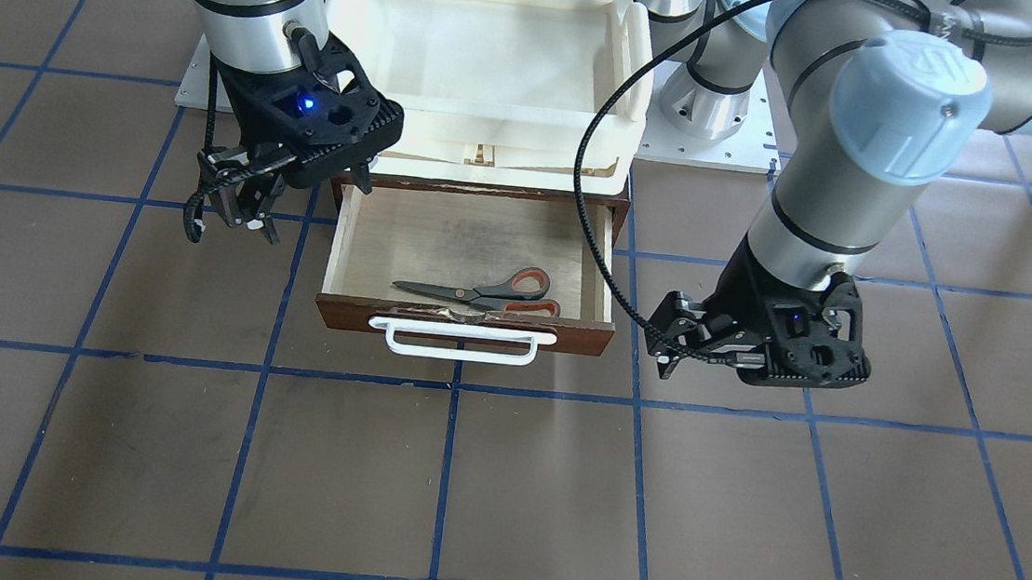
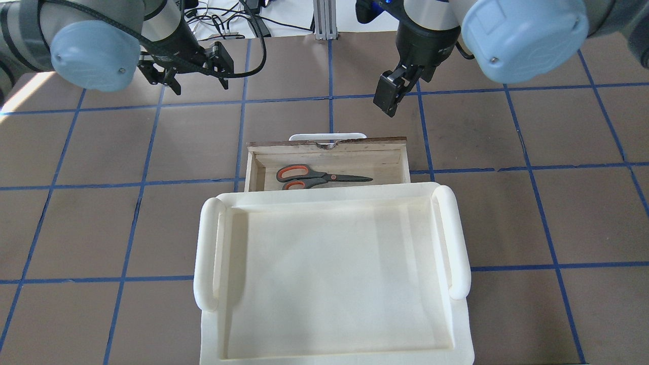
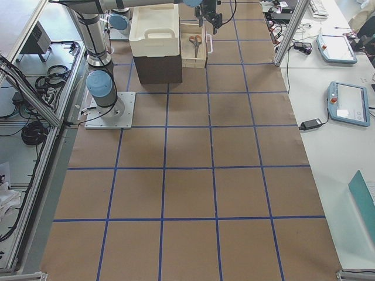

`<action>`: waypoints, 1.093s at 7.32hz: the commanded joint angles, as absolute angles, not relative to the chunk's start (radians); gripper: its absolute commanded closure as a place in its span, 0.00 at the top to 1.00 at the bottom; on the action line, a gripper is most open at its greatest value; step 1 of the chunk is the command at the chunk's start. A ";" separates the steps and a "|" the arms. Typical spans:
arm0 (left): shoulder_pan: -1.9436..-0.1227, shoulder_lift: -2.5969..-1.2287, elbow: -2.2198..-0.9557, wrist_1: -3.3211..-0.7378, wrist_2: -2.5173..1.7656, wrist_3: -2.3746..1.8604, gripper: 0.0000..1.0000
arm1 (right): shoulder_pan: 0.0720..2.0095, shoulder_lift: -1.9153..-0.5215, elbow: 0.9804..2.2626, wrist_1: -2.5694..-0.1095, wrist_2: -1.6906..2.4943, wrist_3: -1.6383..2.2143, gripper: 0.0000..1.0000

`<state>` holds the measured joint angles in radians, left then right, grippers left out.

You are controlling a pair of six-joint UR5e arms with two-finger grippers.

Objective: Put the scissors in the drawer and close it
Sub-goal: 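Raise the right gripper away while the left gripper moves toward the drawer handle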

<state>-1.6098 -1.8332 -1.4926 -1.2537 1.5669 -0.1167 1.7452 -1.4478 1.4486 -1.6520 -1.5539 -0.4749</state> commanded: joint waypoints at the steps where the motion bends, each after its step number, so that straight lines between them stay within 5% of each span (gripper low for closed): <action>1: -1.693 -1.903 -1.493 -1.183 1.568 -0.204 1.00 | 1.639 -1.454 1.451 -1.638 -1.562 -0.250 1.00; 8: -1.864 -2.089 -1.491 -1.054 1.612 -0.488 1.00 | 1.496 -1.588 1.451 -1.474 -1.577 0.038 1.00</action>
